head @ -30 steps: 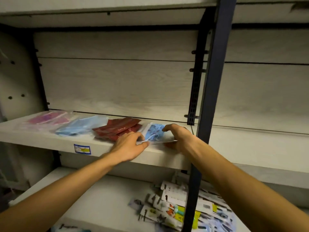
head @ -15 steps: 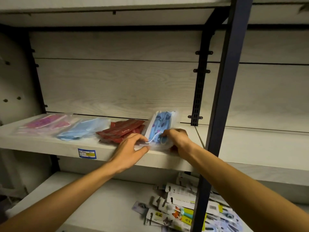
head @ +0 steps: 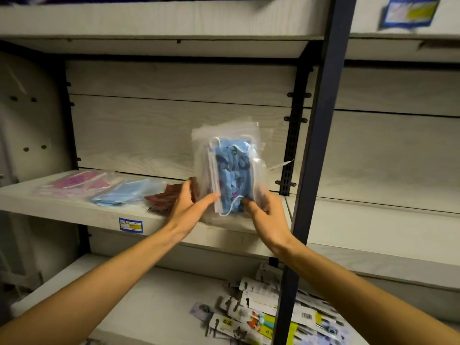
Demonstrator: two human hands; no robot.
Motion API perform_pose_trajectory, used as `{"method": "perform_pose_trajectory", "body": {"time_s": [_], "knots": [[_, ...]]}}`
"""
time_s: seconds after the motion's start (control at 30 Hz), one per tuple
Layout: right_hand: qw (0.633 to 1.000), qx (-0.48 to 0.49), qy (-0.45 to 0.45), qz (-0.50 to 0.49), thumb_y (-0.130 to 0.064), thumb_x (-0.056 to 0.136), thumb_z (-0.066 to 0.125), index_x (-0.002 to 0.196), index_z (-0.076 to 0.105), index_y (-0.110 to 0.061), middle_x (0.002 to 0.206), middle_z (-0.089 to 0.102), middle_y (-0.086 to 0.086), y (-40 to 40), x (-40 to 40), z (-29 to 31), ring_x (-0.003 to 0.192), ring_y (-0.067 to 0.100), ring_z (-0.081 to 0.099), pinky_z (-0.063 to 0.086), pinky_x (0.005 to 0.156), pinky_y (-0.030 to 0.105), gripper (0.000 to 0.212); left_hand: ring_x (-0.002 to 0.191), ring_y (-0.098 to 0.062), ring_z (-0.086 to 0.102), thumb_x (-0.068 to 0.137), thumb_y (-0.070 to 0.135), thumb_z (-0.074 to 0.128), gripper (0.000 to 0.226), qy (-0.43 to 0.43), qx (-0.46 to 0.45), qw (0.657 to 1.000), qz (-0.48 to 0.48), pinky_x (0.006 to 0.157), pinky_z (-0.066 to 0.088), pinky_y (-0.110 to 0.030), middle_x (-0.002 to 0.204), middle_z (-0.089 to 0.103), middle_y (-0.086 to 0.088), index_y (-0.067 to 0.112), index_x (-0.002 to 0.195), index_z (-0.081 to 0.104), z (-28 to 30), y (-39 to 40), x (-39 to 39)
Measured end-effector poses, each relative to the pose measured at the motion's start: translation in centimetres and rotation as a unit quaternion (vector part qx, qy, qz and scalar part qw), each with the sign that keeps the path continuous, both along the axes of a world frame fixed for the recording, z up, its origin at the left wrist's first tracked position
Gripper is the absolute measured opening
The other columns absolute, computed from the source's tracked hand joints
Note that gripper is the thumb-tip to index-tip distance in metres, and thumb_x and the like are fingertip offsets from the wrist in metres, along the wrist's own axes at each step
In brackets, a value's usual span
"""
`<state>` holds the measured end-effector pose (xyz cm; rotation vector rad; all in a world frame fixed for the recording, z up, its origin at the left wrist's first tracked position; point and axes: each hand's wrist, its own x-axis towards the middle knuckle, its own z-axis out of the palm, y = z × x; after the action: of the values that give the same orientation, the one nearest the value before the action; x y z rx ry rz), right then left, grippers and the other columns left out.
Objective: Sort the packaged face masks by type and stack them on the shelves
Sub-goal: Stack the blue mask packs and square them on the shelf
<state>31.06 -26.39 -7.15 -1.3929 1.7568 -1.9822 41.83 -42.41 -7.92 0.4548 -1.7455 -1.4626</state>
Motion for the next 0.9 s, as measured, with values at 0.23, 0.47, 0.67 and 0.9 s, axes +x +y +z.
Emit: {"method": "perform_pose_trajectory", "body": {"time_s": [0.23, 0.47, 0.67, 0.9], "knots": [[0.997, 0.033, 0.060, 0.038, -0.007, 0.100, 0.055, 0.123, 0.064, -0.011, 0.113, 0.074, 0.003, 3.0, 0.2, -0.1, 0.107, 0.016, 0.070, 0.059, 0.093, 0.039, 0.024, 0.112, -0.031, 0.069, 0.052, 0.033, 0.086, 0.065, 0.012, 0.079, 0.995, -0.064, 0.105, 0.050, -0.054, 0.114, 0.076, -0.010, 0.015, 0.112, 0.069, 1.1, 1.9, 1.9], [0.993, 0.093, -0.026, 0.074, -0.014, 0.092, 0.066, 0.127, 0.053, -0.019, 0.119, 0.070, 0.003, 5.7, 0.1, -1.9, 0.104, 0.015, 0.072, 0.063, 0.081, 0.037, 0.037, 0.118, -0.027, 0.068, 0.070, 0.014, 0.078, 0.068, -0.040, 0.163, 0.970, -0.178, 0.101, 0.054, -0.051, 0.127, 0.071, -0.009, 0.014, 0.134, 0.056, -1.2, 3.7, 3.4], [0.968, 0.159, -0.154, 0.114, -0.009, 0.092, 0.066, 0.124, 0.054, -0.019, 0.112, 0.073, 0.004, 8.2, -0.4, -4.7, 0.096, 0.018, 0.075, 0.063, 0.073, 0.033, 0.037, 0.119, -0.030, 0.067, 0.081, 0.033, 0.079, 0.068, -0.160, 0.160, 0.957, -0.183, 0.105, 0.049, -0.056, 0.127, 0.070, -0.012, 0.018, 0.140, 0.050, -4.5, 6.3, 3.8], [0.970, 0.199, -0.126, 0.053, -0.013, 0.093, 0.069, 0.126, 0.054, -0.018, 0.117, 0.072, 0.002, 9.7, 0.0, -7.6, 0.098, 0.017, 0.074, 0.063, 0.081, 0.039, 0.036, 0.118, -0.036, 0.066, 0.085, 0.009, 0.071, 0.052, -0.111, 0.270, 0.935, -0.203, 0.101, 0.053, -0.052, 0.126, 0.069, -0.021, 0.005, 0.134, 0.054, -6.7, 8.7, 3.5]]}}
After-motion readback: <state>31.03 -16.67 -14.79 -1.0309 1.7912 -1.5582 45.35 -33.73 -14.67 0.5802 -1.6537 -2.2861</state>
